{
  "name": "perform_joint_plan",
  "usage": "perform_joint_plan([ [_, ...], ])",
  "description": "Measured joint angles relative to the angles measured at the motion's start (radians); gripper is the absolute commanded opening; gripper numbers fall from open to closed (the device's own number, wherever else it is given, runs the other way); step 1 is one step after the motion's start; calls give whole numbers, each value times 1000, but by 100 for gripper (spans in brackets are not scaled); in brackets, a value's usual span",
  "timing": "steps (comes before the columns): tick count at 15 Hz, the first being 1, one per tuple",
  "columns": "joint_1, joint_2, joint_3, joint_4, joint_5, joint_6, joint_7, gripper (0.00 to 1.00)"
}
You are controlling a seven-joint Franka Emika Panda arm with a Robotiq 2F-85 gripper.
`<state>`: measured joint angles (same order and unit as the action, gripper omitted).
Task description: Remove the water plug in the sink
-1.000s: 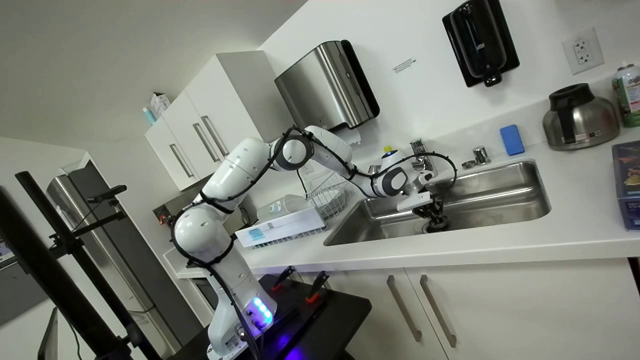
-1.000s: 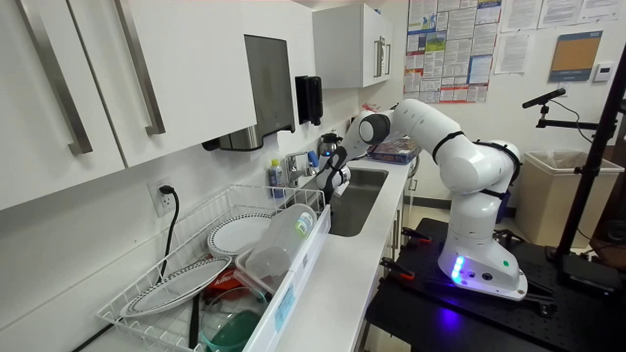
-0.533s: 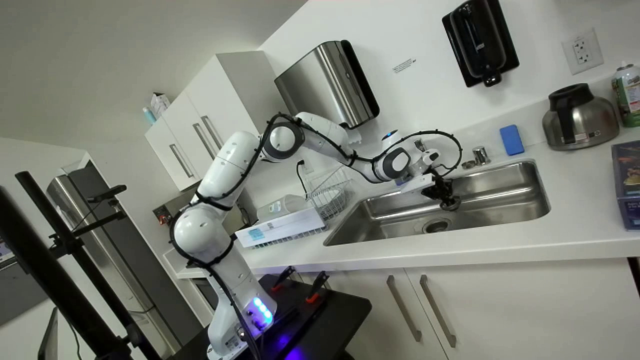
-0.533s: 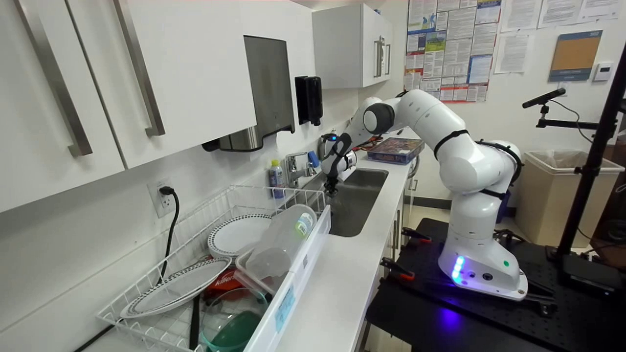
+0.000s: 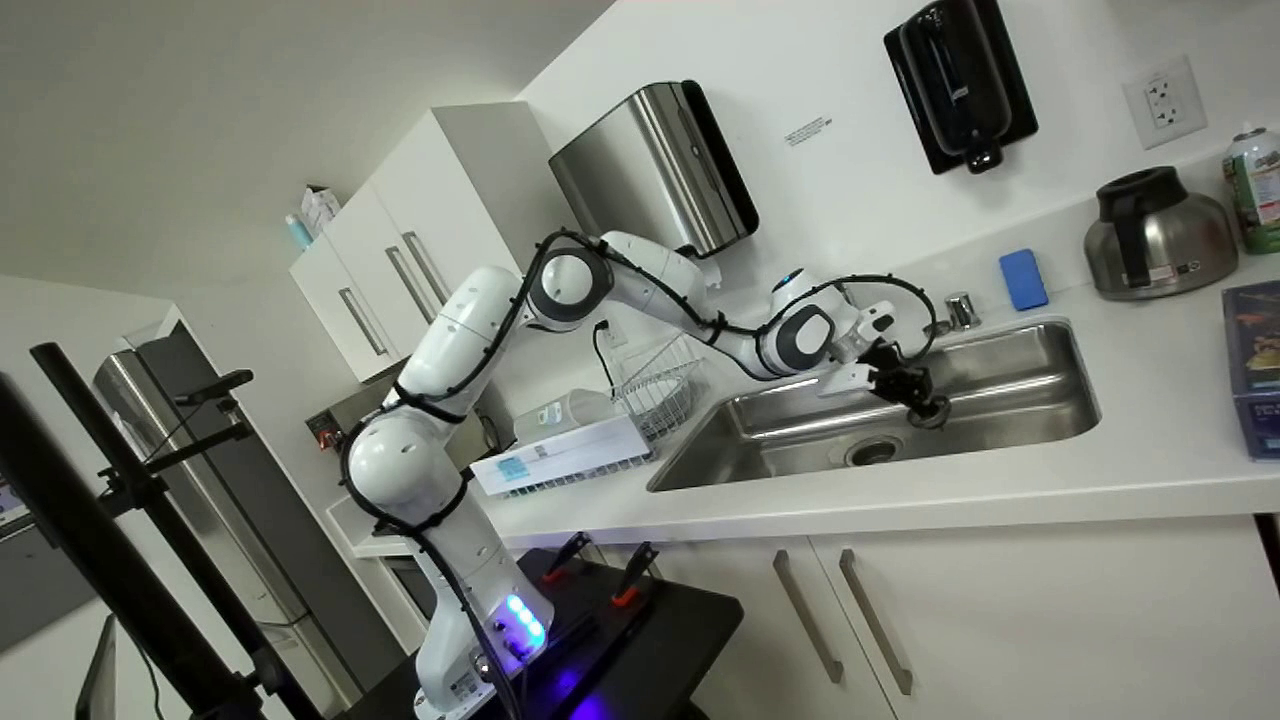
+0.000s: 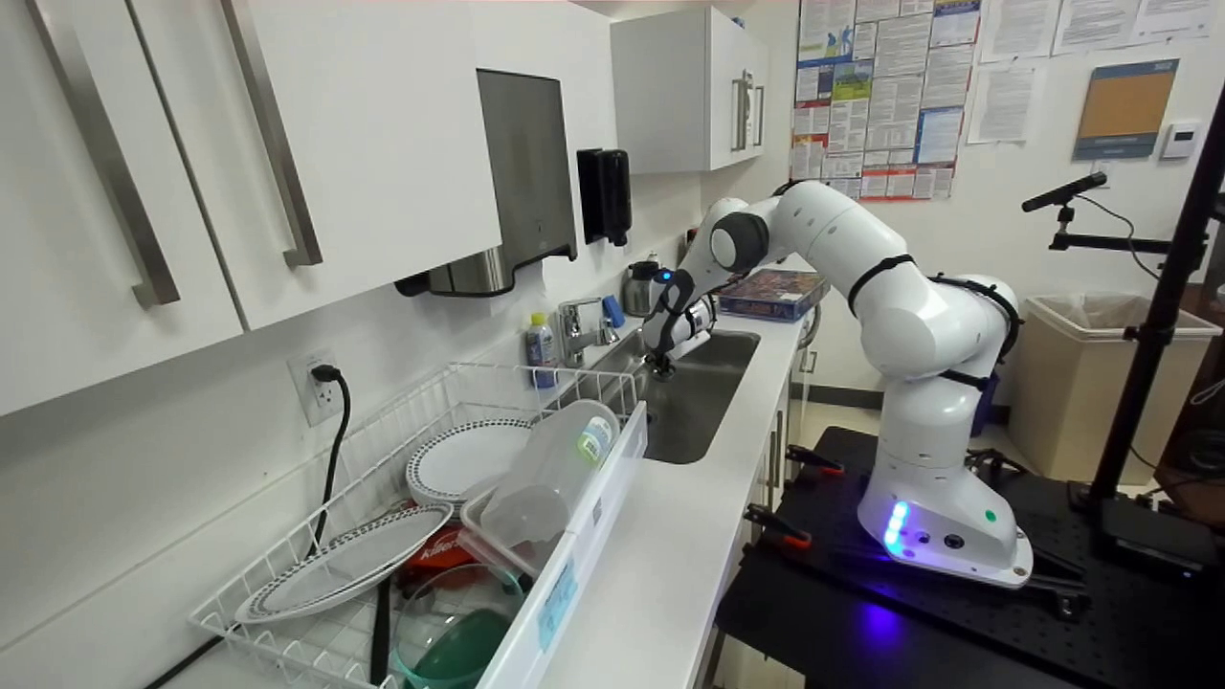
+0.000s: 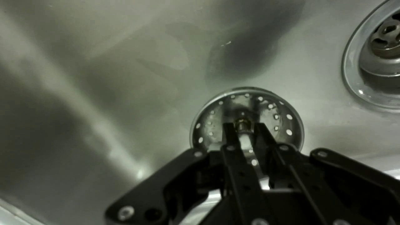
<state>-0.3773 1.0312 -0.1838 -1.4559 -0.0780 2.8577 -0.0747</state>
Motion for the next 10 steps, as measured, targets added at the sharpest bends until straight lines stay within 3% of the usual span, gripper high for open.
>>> perform_joint_plan([
  [4, 86, 76, -127, 7, 1, 116, 141, 5],
  [9, 237, 174, -332, 25, 36, 147, 321, 5],
  [10, 262, 191, -363, 28, 44, 147, 346, 30],
])
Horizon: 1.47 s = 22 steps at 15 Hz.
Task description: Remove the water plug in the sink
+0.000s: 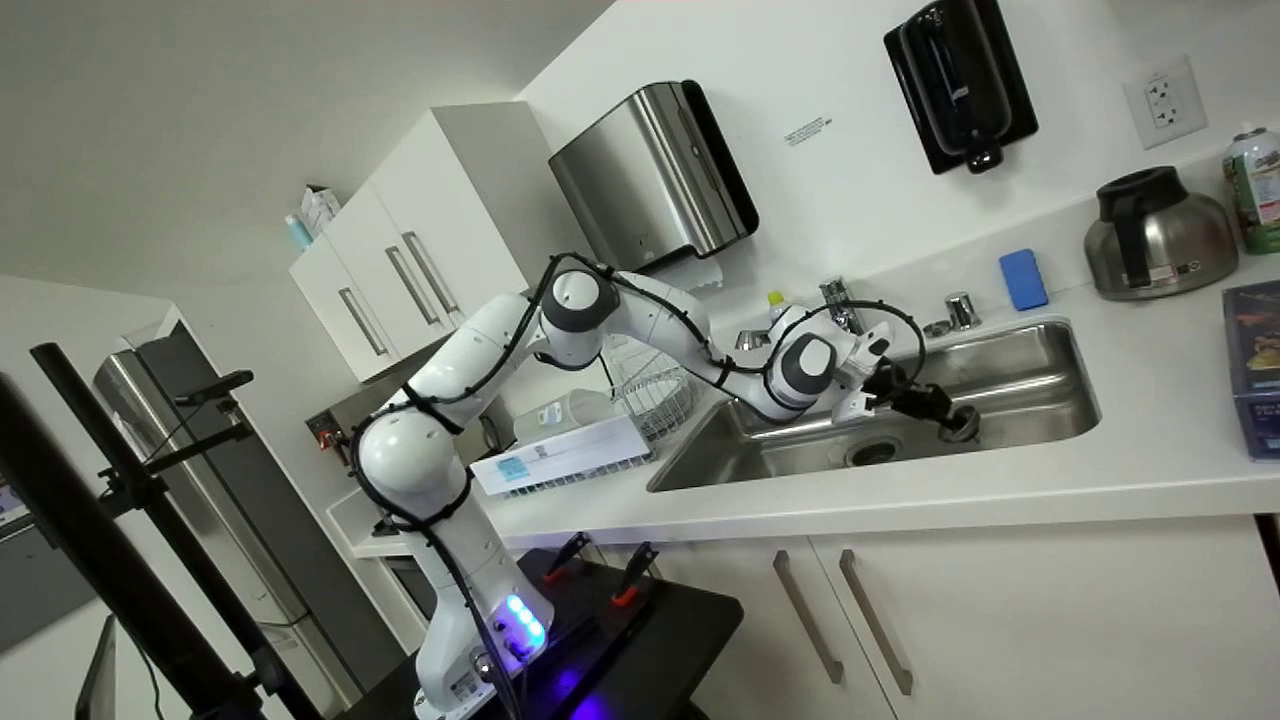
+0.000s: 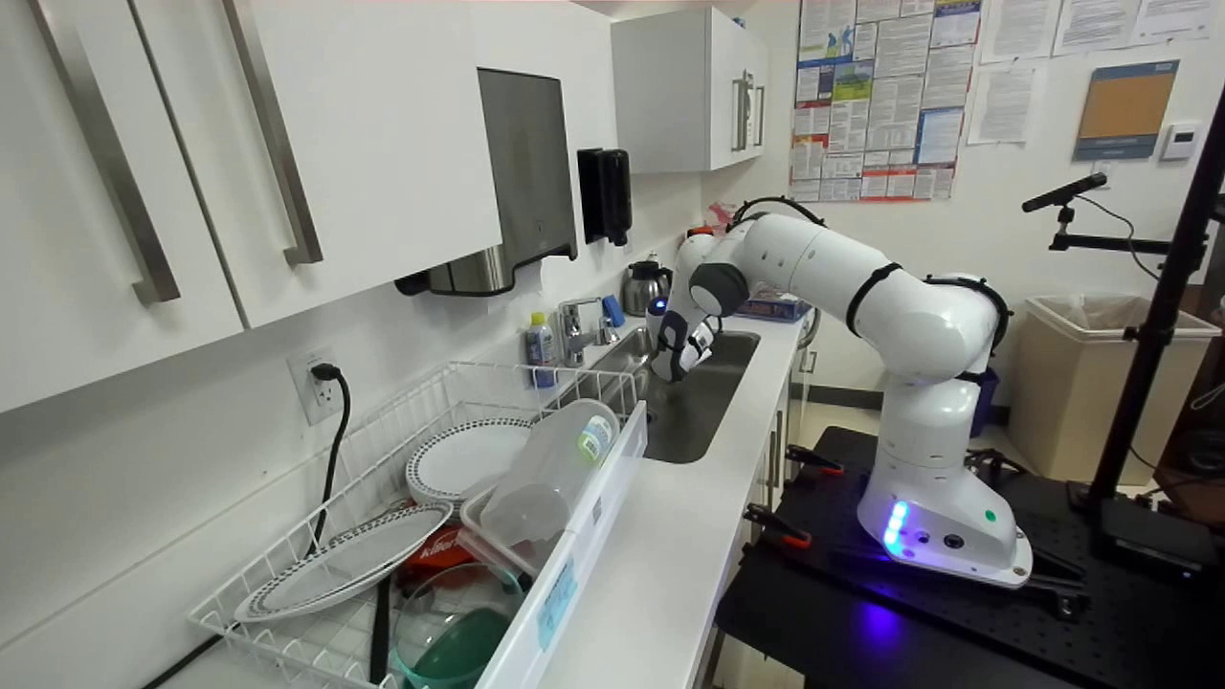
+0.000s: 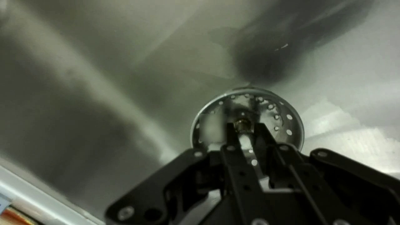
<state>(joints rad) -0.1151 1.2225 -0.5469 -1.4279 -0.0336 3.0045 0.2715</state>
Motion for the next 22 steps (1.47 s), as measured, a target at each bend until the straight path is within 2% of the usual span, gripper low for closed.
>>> perform_joint_plan([
  [1, 22, 17, -28, 3, 7, 0, 22, 46],
  [6, 100, 85, -131, 11, 40, 0, 94, 83],
  [8, 116, 98, -150, 12, 53, 0, 104, 98],
  [12, 106, 80, -139, 11, 65, 0, 100, 100],
  [15, 34, -11, -42, -4, 64, -6, -7, 100],
  [20, -192, -251, 250, -75, 44, -66, -303, 100],
  [22, -262, -340, 334, -122, 40, -106, -395, 100],
])
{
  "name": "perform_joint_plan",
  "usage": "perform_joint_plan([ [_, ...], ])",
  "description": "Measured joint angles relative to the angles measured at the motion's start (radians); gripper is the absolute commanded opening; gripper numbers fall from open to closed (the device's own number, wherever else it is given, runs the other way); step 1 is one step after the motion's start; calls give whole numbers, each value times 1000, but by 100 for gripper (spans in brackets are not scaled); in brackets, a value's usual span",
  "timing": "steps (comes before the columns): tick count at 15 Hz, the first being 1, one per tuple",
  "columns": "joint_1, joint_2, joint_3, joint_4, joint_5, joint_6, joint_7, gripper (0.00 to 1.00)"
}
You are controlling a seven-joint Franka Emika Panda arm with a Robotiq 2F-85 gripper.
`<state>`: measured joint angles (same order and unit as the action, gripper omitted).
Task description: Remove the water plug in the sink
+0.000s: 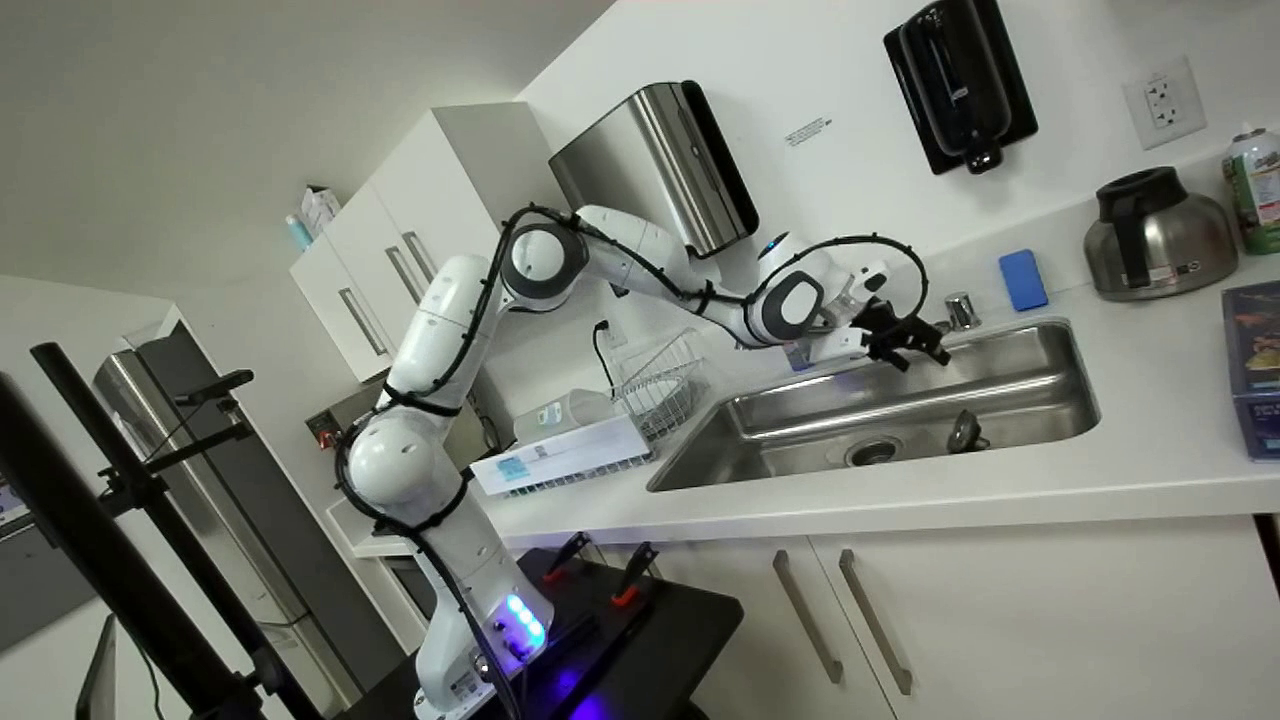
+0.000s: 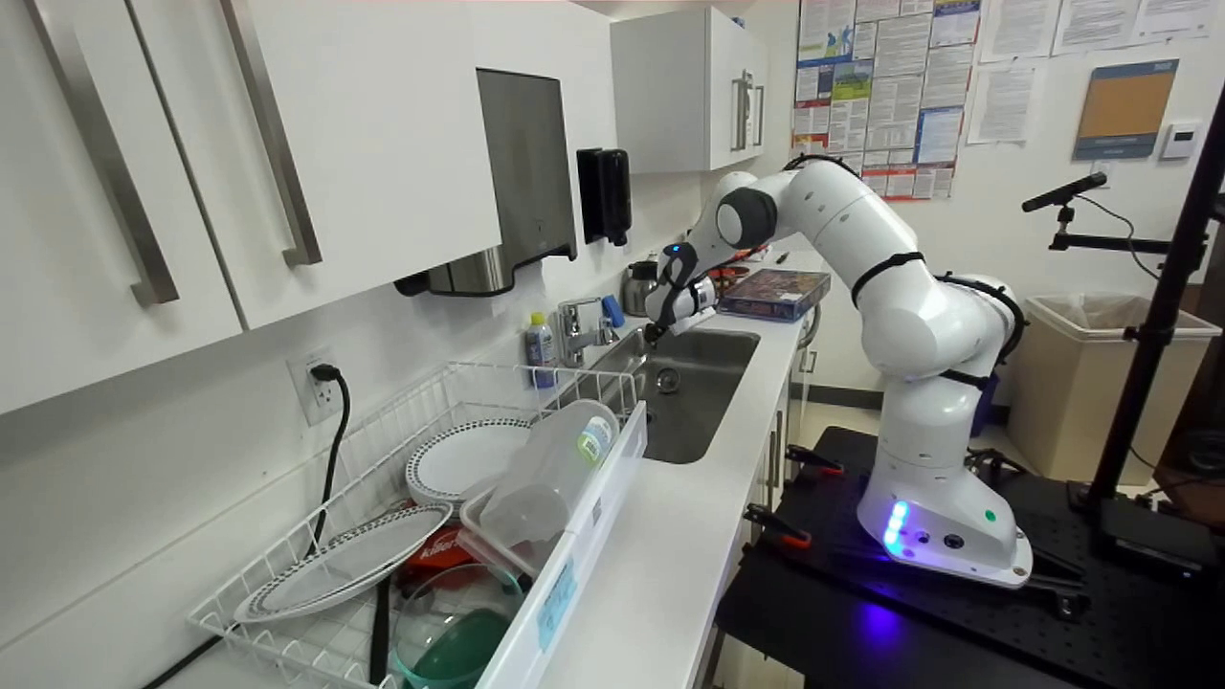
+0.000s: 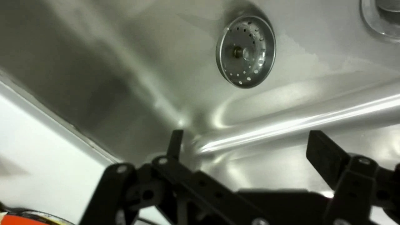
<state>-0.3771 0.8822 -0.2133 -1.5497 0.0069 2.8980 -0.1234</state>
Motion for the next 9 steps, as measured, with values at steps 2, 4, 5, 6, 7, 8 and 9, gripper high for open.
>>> perform_joint_plan([
  [2, -53, -76, 65, -46, 0, -50, -77, 100],
  [4, -82, -139, 100, -86, 0, -101, -122, 100],
  [5, -86, -163, 102, -102, 0, -128, -131, 100],
  [6, -87, -185, 102, -116, 0, -153, -132, 100],
  [7, -87, -203, 102, -128, 0, -176, -132, 100],
  [8, -86, -219, 101, -138, 0, -195, -132, 100],
  [9, -85, -232, 99, -147, 0, -211, -132, 100],
])
